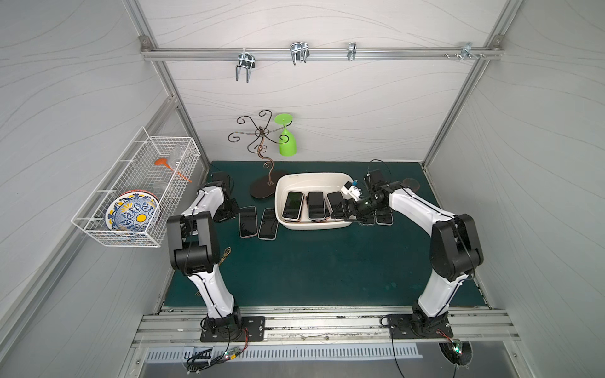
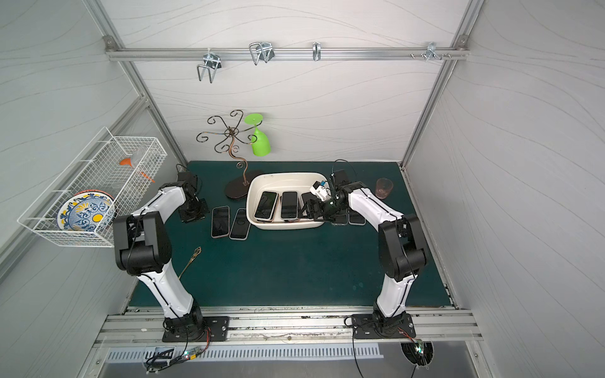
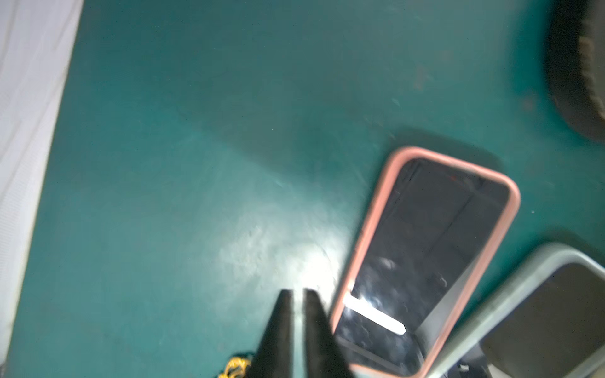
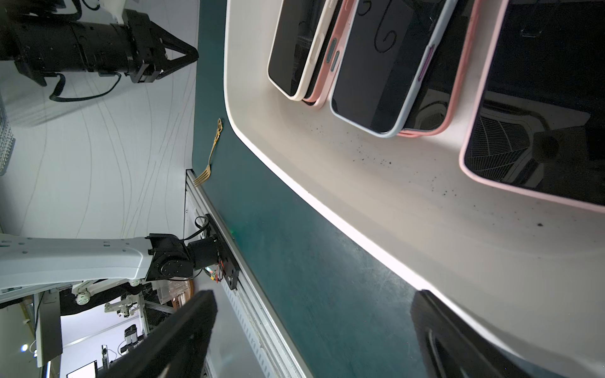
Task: Take the phone out of the storage box
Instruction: Place the phone at the center of the board, then adjust the phone at the center of the board.
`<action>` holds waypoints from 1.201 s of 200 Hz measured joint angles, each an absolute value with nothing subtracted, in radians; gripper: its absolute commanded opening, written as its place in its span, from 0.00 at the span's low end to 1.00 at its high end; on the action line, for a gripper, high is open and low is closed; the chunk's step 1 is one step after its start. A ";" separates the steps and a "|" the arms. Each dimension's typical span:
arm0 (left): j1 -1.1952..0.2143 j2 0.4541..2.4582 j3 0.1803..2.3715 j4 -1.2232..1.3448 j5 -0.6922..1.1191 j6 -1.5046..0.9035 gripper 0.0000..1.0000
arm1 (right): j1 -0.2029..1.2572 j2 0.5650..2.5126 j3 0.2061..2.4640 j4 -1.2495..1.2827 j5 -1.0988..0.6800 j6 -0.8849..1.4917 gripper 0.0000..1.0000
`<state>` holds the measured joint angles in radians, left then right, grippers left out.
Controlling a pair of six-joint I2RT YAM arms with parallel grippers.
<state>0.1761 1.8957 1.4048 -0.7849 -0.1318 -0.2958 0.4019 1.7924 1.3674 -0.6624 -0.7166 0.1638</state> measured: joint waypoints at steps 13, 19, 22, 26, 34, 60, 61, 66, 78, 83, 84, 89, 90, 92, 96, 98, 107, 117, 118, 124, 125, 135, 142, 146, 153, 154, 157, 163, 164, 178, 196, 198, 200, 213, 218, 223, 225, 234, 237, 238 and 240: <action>0.176 1.934 1.412 -0.782 -0.136 -0.313 0.00 | 0.402 1.792 1.365 -0.664 -0.715 0.163 0.99; 0.176 1.952 1.413 -0.780 -0.139 -0.323 0.00 | 0.402 1.792 1.365 -0.663 -0.714 0.163 0.99; 0.176 1.960 1.414 -0.780 -0.140 -0.328 0.00 | 0.402 1.792 1.365 -0.663 -0.715 0.163 0.99; 0.176 1.972 1.414 -0.779 -0.141 -0.333 0.00 | 0.402 1.792 1.365 -0.663 -0.714 0.163 0.99; 0.176 1.995 1.419 -0.780 -0.141 -0.341 0.00 | 0.402 1.792 1.365 -0.664 -0.714 0.161 0.98; 0.176 2.058 1.468 -0.786 -0.143 -0.355 0.00 | 0.402 1.792 1.364 -0.664 -0.714 0.159 0.99; 0.176 2.060 1.472 -0.786 -0.143 -0.356 0.00 | 0.402 1.792 1.363 -0.664 -0.714 0.159 0.99; 0.176 2.067 1.485 -0.784 -0.142 -0.357 0.00 | 0.402 1.792 1.362 -0.663 -0.713 0.159 0.99; 0.175 2.084 1.507 -0.773 -0.141 -0.360 0.00 | 0.402 1.792 1.360 -0.664 -0.709 0.159 0.99; 0.175 2.090 1.514 -0.773 -0.138 -0.359 0.00 | 0.402 1.792 1.360 -0.664 -0.707 0.159 0.99; 0.174 2.090 1.515 -0.772 -0.138 -0.359 0.00 | 0.402 1.792 1.360 -0.664 -0.707 0.159 0.99; 0.172 2.094 1.522 -0.774 -0.135 -0.359 0.00 | 0.402 1.792 1.360 -0.664 -0.704 0.159 0.99; 0.171 2.095 1.524 -0.775 -0.134 -0.359 0.00 | 0.402 1.792 1.360 -0.664 -0.704 0.159 0.98; 0.171 2.096 1.525 -0.775 -0.134 -0.359 0.00 | 0.402 1.792 1.360 -0.664 -0.703 0.159 0.98; 0.170 2.100 1.530 -0.774 -0.131 -0.356 0.00 | 0.402 1.792 1.360 -0.664 -0.698 0.160 0.99; 0.169 2.102 1.533 -0.774 -0.131 -0.356 0.00 | 0.402 1.792 1.360 -0.664 -0.696 0.159 0.99; 0.162 2.111 1.546 -0.775 -0.127 -0.352 0.00 | 0.402 1.792 1.361 -0.664 -0.683 0.161 0.99; 0.150 2.115 1.552 -0.768 -0.119 -0.351 0.00 | 0.398 1.793 1.367 -0.669 -0.661 0.168 0.98; 0.149 2.115 1.552 -0.768 -0.119 -0.351 0.00 | 0.398 1.793 1.367 -0.669 -0.659 0.169 0.99; 0.141 2.115 1.552 -0.762 -0.112 -0.351 0.00 | 0.397 1.795 1.377 -0.672 -0.641 0.173 0.98; 0.141 2.115 1.552 -0.761 -0.112 -0.351 0.00 | 0.397 1.796 1.378 -0.673 -0.639 0.174 0.99; 0.126 2.115 1.550 -0.749 -0.101 -0.352 0.00 | 0.395 1.806 1.412 -0.683 -0.600 0.183 0.99; 0.117 2.115 1.548 -0.741 -0.099 -0.352 0.00 | 0.395 1.818 1.446 -0.693 -0.571 0.185 0.99; 0.113 2.115 1.546 -0.736 -0.097 -0.352 0.00 | 0.395 1.828 1.472 -0.701 -0.551 0.186 0.98; 0.105 2.115 1.544 -0.730 -0.097 -0.352 0.00 | 0.395 1.849 1.524 -0.717 -0.517 0.185 0.99; 0.104 2.115 1.544 -0.729 -0.097 -0.352 0.00 | 0.395 1.852 1.529 -0.719 -0.513 0.184 0.99; 0.101 2.114 1.543 -0.727 -0.097 -0.352 0.00 | 0.396 1.864 1.557 -0.727 -0.496 0.184 0.99; 0.096 2.114 1.542 -0.724 -0.097 -0.352 0.00 | 0.399 1.886 1.601 -0.737 -0.471 0.182 0.99; 0.095 2.114 1.542 -0.723 -0.097 -0.352 0.00 | 0.399 1.891 1.613 -0.741 -0.465 0.182 0.99; 0.086 2.108 1.529 -0.705 -0.097 -0.354 0.00 | 0.403 1.944 1.712 -0.758 -0.399 0.175 0.99; 0.082 2.090 1.498 -0.673 -0.098 -0.360 0.09 | 0.416 2.011 1.803 -0.791 -0.311 0.165 0.99; 0.082 2.088 1.495 -0.670 -0.098 -0.361 0.11 | 0.418 2.018 1.814 -0.796 -0.300 0.163 0.99; 0.082 2.087 1.493 -0.667 -0.098 -0.361 0.13 | 0.420 2.026 1.821 -0.799 -0.289 0.163 0.99; 0.082 2.080 1.481 -0.657 -0.099 -0.373 0.26 | 0.438 2.078 1.868 -0.823 -0.230 0.149 0.99; 0.082 2.076 1.477 -0.654 -0.098 -0.369 0.31 | 0.445 2.098 1.883 -0.834 -0.209 0.142 0.98; 0.082 2.074 1.475 -0.653 -0.097 -0.363 0.36 | 0.454 2.122 1.903 -0.851 -0.184 0.133 0.98; 0.082 2.072 1.473 -0.653 -0.097 -0.376 0.38 | 0.456 2.130 1.912 -0.857 -0.175 0.131 0.99; 0.082 2.066 1.466 -0.655 -0.102 -0.377 0.44 | 0.470 2.167 1.941 -0.874 -0.138 0.117 0.99; 0.082 2.064 1.464 -0.657 -0.104 -0.373 0.46 | 0.476 2.184 1.953 -0.881 -0.125 0.110 0.99; 0.082 2.064 1.464 -0.657 -0.105 -0.380 0.46 | 0.477 2.187 1.955 -0.883 -0.121 0.109 0.98; 0.082 2.062 1.462 -0.657 -0.107 -0.383 0.47 | 0.479 2.195 1.963 -0.887 -0.110 0.105 0.99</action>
